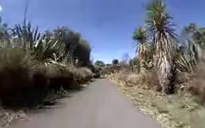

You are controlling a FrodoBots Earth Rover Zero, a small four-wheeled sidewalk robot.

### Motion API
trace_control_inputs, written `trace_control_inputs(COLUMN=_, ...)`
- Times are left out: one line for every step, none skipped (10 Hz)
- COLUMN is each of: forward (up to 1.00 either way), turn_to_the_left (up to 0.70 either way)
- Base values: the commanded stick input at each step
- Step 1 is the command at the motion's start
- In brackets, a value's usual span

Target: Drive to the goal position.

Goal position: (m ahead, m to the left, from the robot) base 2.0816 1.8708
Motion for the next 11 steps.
trace_control_inputs(forward=0.85, turn_to_the_left=0.00)
trace_control_inputs(forward=0.85, turn_to_the_left=0.00)
trace_control_inputs(forward=0.85, turn_to_the_left=0.00)
trace_control_inputs(forward=0.85, turn_to_the_left=0.00)
trace_control_inputs(forward=0.85, turn_to_the_left=0.00)
trace_control_inputs(forward=0.85, turn_to_the_left=0.02)
trace_control_inputs(forward=0.85, turn_to_the_left=0.13)
trace_control_inputs(forward=0.85, turn_to_the_left=0.25)
trace_control_inputs(forward=0.85, turn_to_the_left=0.31)
trace_control_inputs(forward=0.85, turn_to_the_left=0.20)
trace_control_inputs(forward=0.85, turn_to_the_left=0.09)
